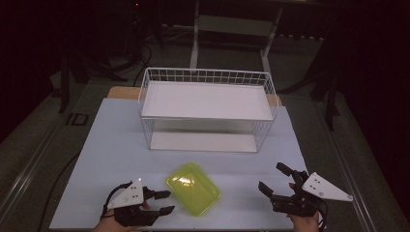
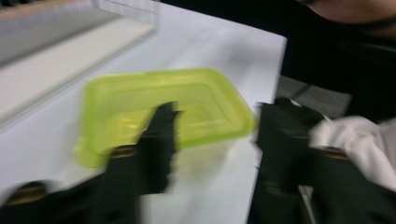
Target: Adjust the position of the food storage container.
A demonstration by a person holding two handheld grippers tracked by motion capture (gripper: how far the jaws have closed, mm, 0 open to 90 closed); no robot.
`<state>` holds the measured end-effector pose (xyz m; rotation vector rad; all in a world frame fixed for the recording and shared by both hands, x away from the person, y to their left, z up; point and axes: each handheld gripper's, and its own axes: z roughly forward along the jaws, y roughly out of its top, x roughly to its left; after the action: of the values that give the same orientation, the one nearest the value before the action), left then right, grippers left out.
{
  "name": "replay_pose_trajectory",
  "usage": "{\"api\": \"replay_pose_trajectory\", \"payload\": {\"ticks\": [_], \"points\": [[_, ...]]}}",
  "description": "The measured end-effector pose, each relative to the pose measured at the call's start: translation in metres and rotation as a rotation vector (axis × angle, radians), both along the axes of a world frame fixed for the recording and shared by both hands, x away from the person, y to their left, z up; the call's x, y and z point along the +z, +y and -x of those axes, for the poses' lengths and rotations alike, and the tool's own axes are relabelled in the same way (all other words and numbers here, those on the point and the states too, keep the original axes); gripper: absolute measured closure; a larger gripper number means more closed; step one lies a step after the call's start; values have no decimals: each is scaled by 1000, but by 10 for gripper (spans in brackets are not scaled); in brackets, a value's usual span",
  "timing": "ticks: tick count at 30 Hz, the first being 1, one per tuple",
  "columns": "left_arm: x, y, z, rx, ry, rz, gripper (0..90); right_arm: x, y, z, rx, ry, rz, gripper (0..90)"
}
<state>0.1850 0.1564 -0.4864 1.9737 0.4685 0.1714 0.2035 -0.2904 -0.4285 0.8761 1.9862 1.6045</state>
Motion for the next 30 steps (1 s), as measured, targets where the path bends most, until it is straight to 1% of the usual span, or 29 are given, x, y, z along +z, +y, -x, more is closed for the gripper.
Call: {"api": "replay_pose_trajectory", "payload": {"ticks": [1,2,3,4,5,6,7,8,9,10,13,14,15,16,19,20,22,23,26,27,29,30], "points": [[-2,-1,0,-19,0,-5,666,0,0,0,2,2,-3,123],[-4,-2,0,-28,-6,-19,722,0,0,0,2,3,-4,124],[-6,-4,0,-28,-15,-33,768,0,0,-1,2,3,-6,124],[-8,-6,-1,-47,-16,-33,820,0,0,-1,3,5,-8,124],[-10,-8,-1,-48,-33,-54,863,0,-1,-1,3,6,-10,124],[-13,-10,-1,-56,-36,-66,898,0,-1,-1,3,6,-11,123],[-16,-12,-1,-77,-49,-62,899,0,-1,-1,4,6,-13,124],[-18,-13,-1,-82,-59,-59,900,0,-1,-1,3,8,-15,123],[-20,-15,-2,-93,-68,-68,900,0,-1,-1,3,9,-16,124],[-22,-17,-2,-94,-86,-77,900,0,-1,-2,6,11,-16,124],[-26,-24,-4,-97,-82,-104,900,0,-2,-2,8,16,-22,124],[-28,-27,-5,-100,-75,-106,900,0,-2,-2,8,15,-22,124],[-29,-30,-6,-97,-81,-114,900,0,-2,-2,8,16,-24,124],[-30,-33,-8,-98,-71,-123,900,0,-2,-2,10,17,-26,124],[-33,-40,-11,-105,-62,-124,900,0,-2,-2,11,19,-25,124],[-33,-43,-12,-106,-66,-123,900,0,-2,-2,12,19,-25,124],[-34,-47,-15,-96,-59,-116,900,0,-3,-2,14,18,-27,124],[-34,-50,-16,-89,-60,-121,900,-1,-3,-3,16,18,-26,124],[-35,-57,-18,-82,-62,-118,900,-1,-3,-3,19,19,-27,124],[-35,-58,-19,-85,-60,-113,900,-1,-2,-3,19,19,-26,124],[-35,-64,-21,-89,-64,-119,900,0,-2,-3,21,18,-26,124],[-35,-66,-22,-91,-64,-114,900,0,-2,-3,23,18,-25,124]]}}
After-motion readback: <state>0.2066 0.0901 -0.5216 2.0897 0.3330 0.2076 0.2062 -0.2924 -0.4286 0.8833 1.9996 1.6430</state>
